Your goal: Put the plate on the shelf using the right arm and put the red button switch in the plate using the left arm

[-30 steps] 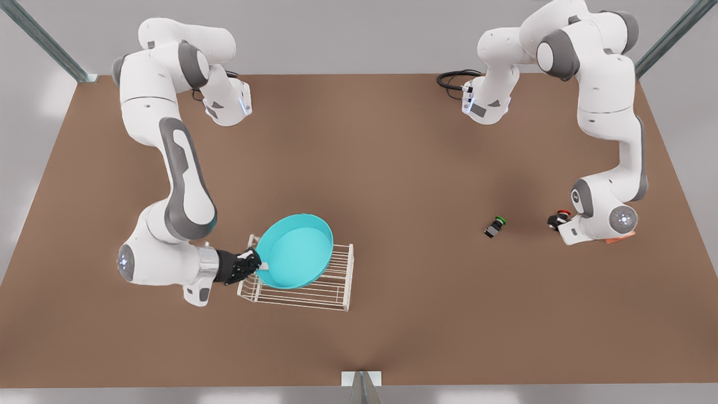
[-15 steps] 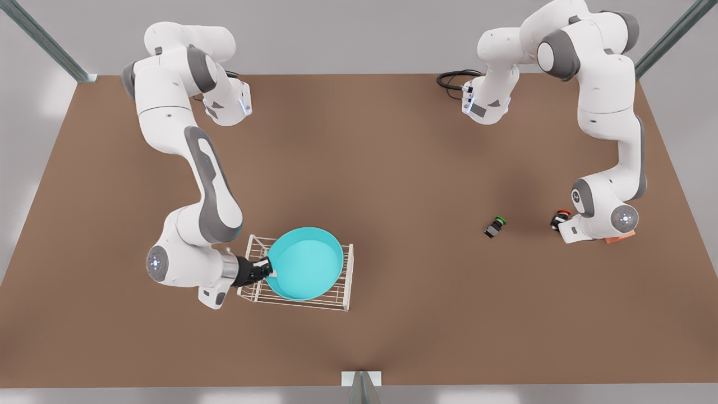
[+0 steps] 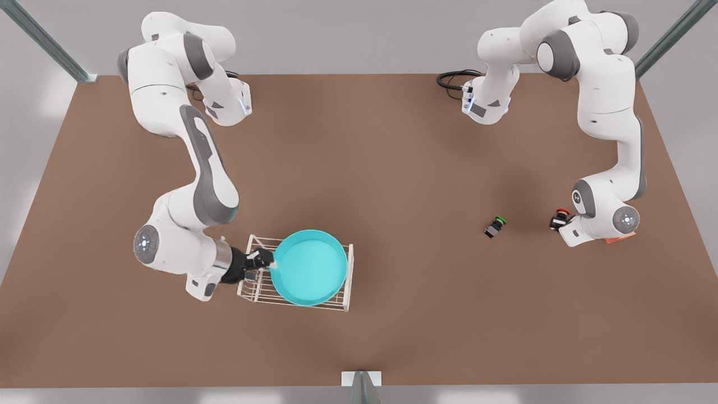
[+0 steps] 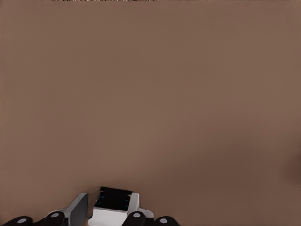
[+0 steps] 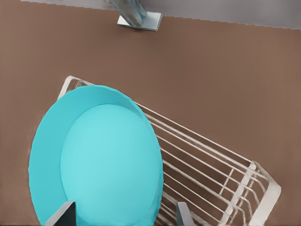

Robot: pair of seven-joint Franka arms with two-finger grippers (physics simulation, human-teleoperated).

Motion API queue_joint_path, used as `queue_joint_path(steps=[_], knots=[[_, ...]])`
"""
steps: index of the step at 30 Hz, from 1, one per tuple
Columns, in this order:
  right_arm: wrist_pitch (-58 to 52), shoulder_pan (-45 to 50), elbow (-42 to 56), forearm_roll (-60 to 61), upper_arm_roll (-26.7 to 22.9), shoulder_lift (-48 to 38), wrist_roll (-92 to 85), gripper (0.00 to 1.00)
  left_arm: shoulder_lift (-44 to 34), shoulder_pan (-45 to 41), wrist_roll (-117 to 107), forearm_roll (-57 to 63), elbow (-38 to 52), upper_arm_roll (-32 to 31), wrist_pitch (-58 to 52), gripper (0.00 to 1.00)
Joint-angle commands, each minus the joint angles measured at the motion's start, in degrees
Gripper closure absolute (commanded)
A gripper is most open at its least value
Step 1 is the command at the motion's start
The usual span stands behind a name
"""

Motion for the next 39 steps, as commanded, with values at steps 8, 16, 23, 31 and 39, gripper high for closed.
queue_joint_path(steps=[8,16,23,31,39], knots=[[-26.82,-6.61,-2.02,-28.17,-8.09,-13.09,2.4,0.0,-0.1,-0.13,-6.61,-0.19,0.07,0.0,0.56,0.43],[-26.73,-7.84,-14.5,-20.34,-9.14,-26.01,3.28,0.0,0.16,-0.22,2.88,0.25,0.07,0.0,0.3,0.43],[-26.73,-7.84,-14.41,-20.34,-9.14,-25.93,3.19,0.0,0.69,-0.22,7.45,0.17,0.07,0.0,0.3,0.43],[-26.47,-7.84,-14.41,-20.17,-9.32,-25.57,2.4,0.0,1.48,-0.22,7.45,0.17,0.33,0.0,0.39,0.47],[-26.38,-7.84,-14.41,-19.38,-10.2,-25.49,2.23,0.0,1.39,-0.22,7.18,0.08,0.51,0.0,0.39,0.58]])
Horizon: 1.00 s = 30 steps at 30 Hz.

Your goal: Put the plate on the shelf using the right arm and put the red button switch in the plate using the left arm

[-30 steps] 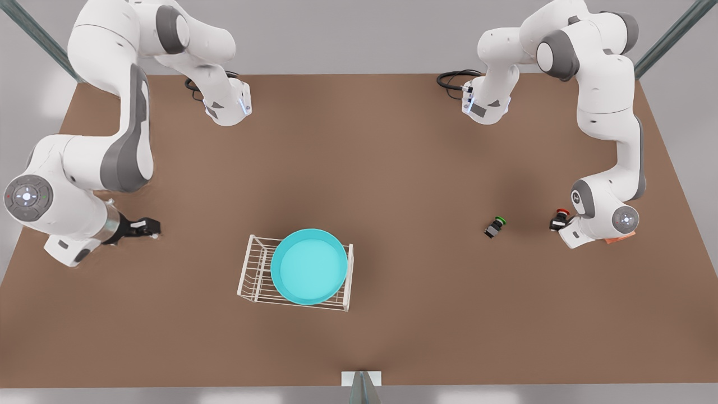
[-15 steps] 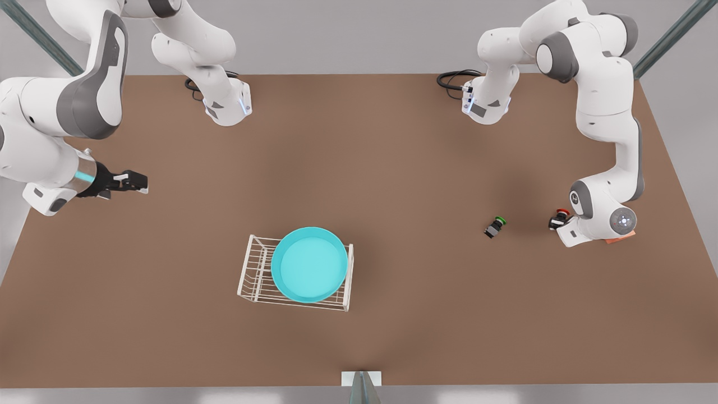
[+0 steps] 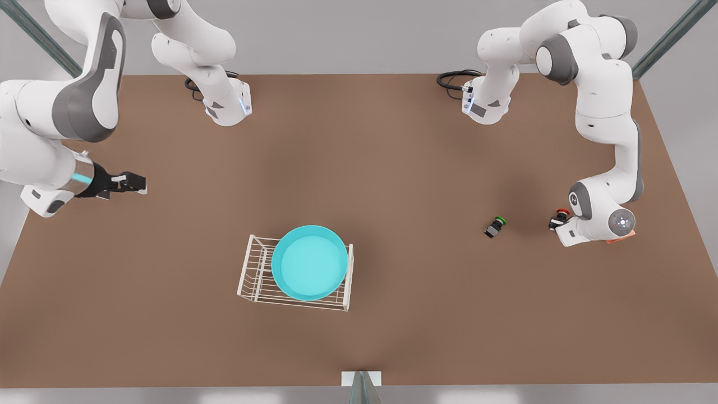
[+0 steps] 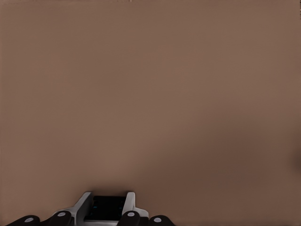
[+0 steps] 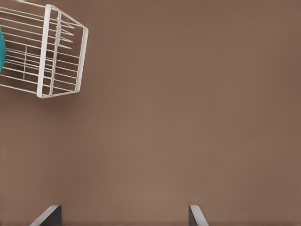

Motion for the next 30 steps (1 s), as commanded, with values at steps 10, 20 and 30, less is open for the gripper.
queue_joint_path(steps=[10,20,30], knots=[[-0.01,0.04,0.11,0.25,-0.07,-0.06,-0.12,0.0,-2.96,-2.73,-6.45,-0.22,2.13,0.01,-7.86,0.59],[-0.01,0.13,0.2,0.25,-0.42,-0.15,-0.12,0.0,-8.42,-19.17,-41.87,-0.66,8.9,-2.19,-20.79,0.59],[-0.1,0.13,0.11,0.78,-1.56,-0.06,-0.56,0.0,1.16,-29.01,-71.32,-3.56,37.02,-13.35,-37.22,0.59]])
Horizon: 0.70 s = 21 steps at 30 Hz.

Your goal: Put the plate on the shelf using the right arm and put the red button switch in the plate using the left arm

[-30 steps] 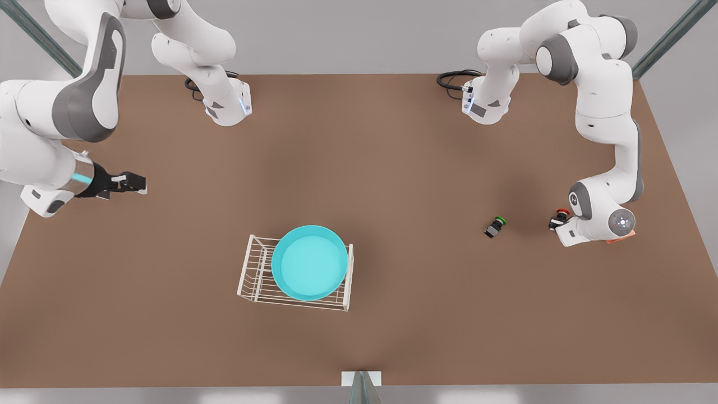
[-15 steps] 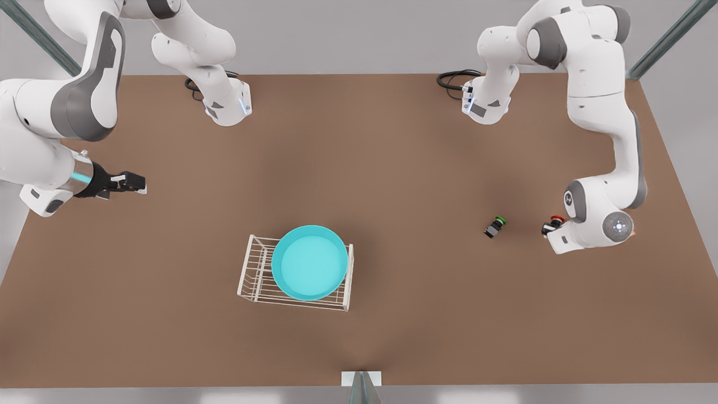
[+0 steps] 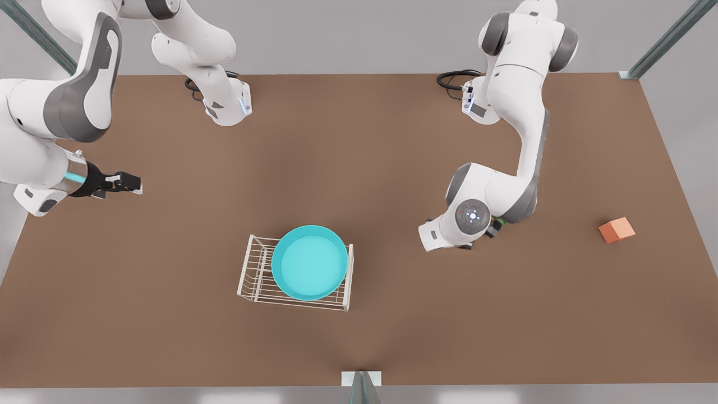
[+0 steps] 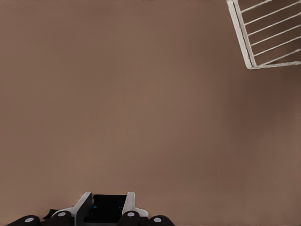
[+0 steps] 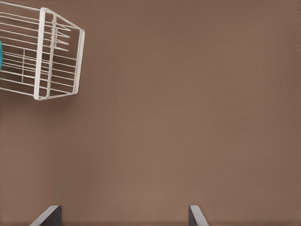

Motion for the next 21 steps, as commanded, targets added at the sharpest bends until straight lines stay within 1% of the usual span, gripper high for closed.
queue_joint_path(steps=[1,3,5,6,7,9,10,11,12,16,21], knots=[[-0.06,0.06,0.01,0.16,-0.09,-0.08,-0.74,0.0,1.78,-0.68,-39.71,-0.57,4.06,-2.05,-7.25,0.59],[-0.06,0.15,-0.08,0.24,-0.53,0.01,-0.74,0.0,4.59,-4.46,-43.85,-0.48,8.72,-2.14,-7.43,0.59],[-0.14,0.15,-0.08,0.16,-0.53,-0.17,-0.74,0.0,8.54,-7.88,-48.16,-0.66,15.75,-2.41,-6.82,0.59],[-0.49,0.15,-0.08,0.16,-0.53,-0.17,-0.74,0.0,10.57,-9.29,-48.24,-0.66,18.65,-2.58,-4.8,0.59],[-0.58,0.15,-0.08,0.16,-0.62,-0.17,-0.82,0.0,11.97,-10.52,-49.65,-0.66,19.62,-2.58,0.47,0.59],[-0.58,0.06,-0.08,0.16,-0.62,-0.17,-0.82,0.0,13.91,-12.89,-53.95,-0.74,24.71,-2.32,2.94,0.59],[-0.58,0.06,-0.08,0.16,-0.62,-0.17,-0.74,0.0,13.91,-14.21,-56.76,-1.62,25.86,-2.32,5.39,0.59],[-0.67,0.15,-0.08,0.16,-0.62,-0.17,-0.74,0.0,13.73,-15.18,-58.09,-1.97,25.95,-2.32,5.75,0.59],[-0.67,0.15,-0.17,0.16,-0.62,-0.17,-0.74,0.0,14.34,-15.44,-58.96,-2.76,27.96,-2.32,6.36,0.59],[-0.67,0.15,-0.08,0.16,-0.62,-0.17,-0.74,0.0,18.39,-15.53,-60.81,-4.87,32.54,-1.88,19.02,0.59],[-0.85,0.15,-0.17,0.24,-0.7,-0.17,-0.74,0.0,19.88,-16.24,-66.61,-4.96,33.95,-1.97,34.05,0.57]])
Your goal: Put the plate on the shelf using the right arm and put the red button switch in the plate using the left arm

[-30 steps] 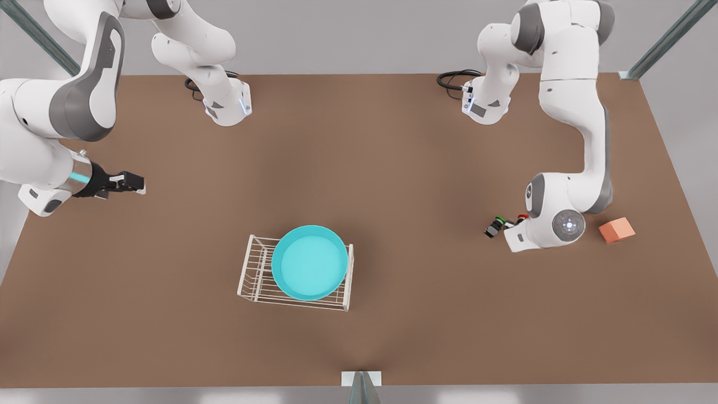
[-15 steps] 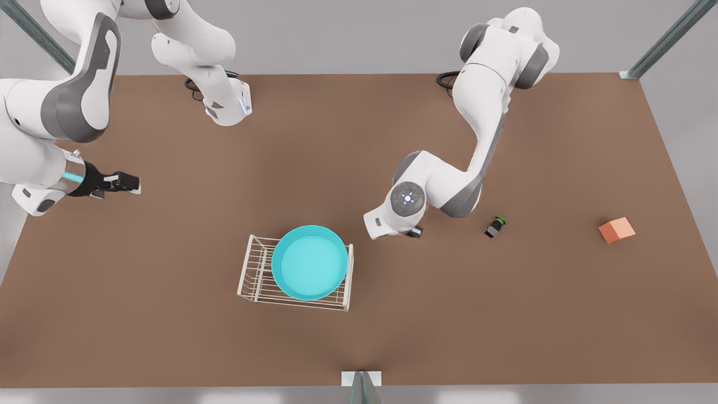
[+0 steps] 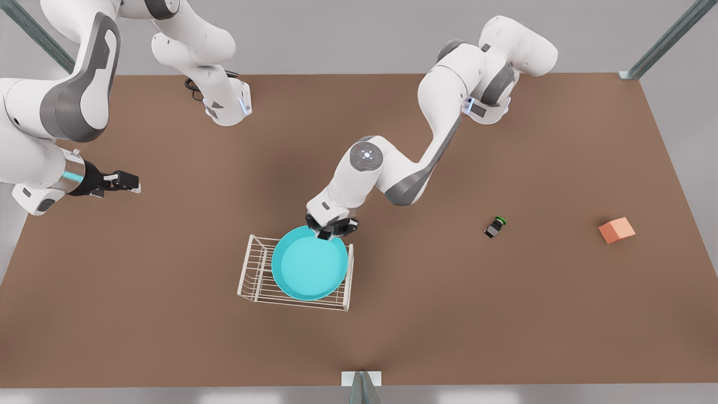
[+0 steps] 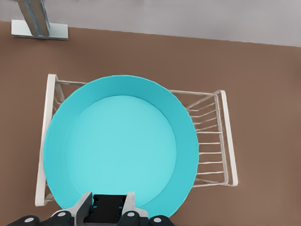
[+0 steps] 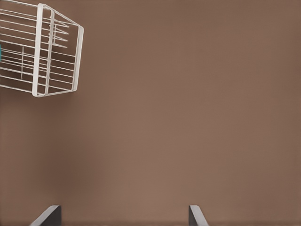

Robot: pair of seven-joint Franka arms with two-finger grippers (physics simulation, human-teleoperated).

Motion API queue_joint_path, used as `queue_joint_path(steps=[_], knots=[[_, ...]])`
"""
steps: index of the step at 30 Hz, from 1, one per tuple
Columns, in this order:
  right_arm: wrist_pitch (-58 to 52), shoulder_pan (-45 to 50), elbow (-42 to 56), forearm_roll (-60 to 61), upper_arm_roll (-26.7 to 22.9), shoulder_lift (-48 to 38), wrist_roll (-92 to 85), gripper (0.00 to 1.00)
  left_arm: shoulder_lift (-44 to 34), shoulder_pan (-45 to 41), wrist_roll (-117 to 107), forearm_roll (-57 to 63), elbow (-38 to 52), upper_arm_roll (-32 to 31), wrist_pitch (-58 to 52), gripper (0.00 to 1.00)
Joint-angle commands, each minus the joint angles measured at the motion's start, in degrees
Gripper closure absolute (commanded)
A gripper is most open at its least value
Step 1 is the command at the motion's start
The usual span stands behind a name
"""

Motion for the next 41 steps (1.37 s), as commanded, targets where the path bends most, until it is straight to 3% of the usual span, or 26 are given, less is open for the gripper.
queue_joint_path(steps=[1,10,11,12,13,14,15,16,18,20,22,24,26,28,33,34,41], knots=[[-0.19,0.03,-0.02,0.07,-0.09,-0.05,-0.22,0.0,0.47,-0.1,-26.19,-1.57,0.3,-0.01,14.4,0.57],[-0.19,0.03,-0.02,0.68,-0.09,0.03,-0.31,0.0,6.36,-0.19,-23.64,-3.33,1.01,-0.01,22.31,0.53],[-0.19,0.03,-0.02,0.68,-0.09,0.03,-0.31,0.0,6.36,0.25,-23.55,-3.33,1.09,0.08,22.75,0.43],[-0.19,0.03,-0.02,0.68,-0.09,-0.05,-0.31,0.0,6.45,0.69,-23.55,-3.42,1.09,-0.01,24.6,0.42],[-0.19,0.03,-0.02,0.68,-0.09,-0.05,-0.22,0.0,6.45,0.87,-23.55,-3.42,1.09,-0.01,24.95,0.12],[-0.19,0.03,-0.02,0.77,-0.09,-0.05,-0.22,0.0,6.36,0.87,-23.55,-3.42,1.09,-0.01,24.87,0.0],[-0.19,0.12,-0.02,0.77,-0.09,-0.05,-0.22,0.0,6.01,1.04,-23.81,-3.33,1.09,0.08,24.43,0.0],[-0.19,0.03,-0.02,0.77,-0.09,-0.05,-0.22,0.0,2.77,2.97,-23.9,-3.42,1.0,0.17,16.01,0.0],[-0.19,0.03,-0.02,0.95,-0.09,-0.05,-0.22,0.0,-7.34,9.74,-23.29,-2.63,0.92,1.31,-17.2,0.0],[-0.19,0.12,-0.02,1.03,-0.09,-0.23,-0.22,0.0,-15.08,10.62,-10.3,8.97,0.92,1.4,-45.69,0.0],[-0.19,0.12,-0.02,1.04,-0.09,-0.23,-0.22,0.0,-16.75,12.73,9.56,14.94,0.83,1.31,-56.86,0.0],[-0.28,0.12,0.07,1.04,-0.09,-0.49,0.13,0.0,-20.08,16.86,25.91,14.95,-2.49,-0.35,-60.48,0.0],[-0.28,0.12,0.25,0.86,0.09,-0.67,0.57,0.0,-34.68,23.8,52.89,15.57,-26.67,-5.46,-48.88,0.0],[-0.28,0.21,0.51,-0.19,0.35,-0.67,0.48,0.0,-35.82,24.16,64.87,22.33,-29.49,-5.46,-47.47,0.0],[-0.28,0.21,0.51,-0.46,0.53,-0.93,0.4,0.0,-33.8,27.58,37.01,15.93,-28.44,-5.19,-53.18,0.0],[-0.28,0.21,0.51,-0.37,0.44,-0.93,0.4,0.0,-34.15,30.57,37.01,11.18,-28.18,-5.28,-53.44,0.0],[-0.28,0.21,0.51,-0.46,0.53,-0.93,0.22,0.0,-33.8,31.28,36.83,11.0,-28.09,-5.37,-54.15,0.0]])
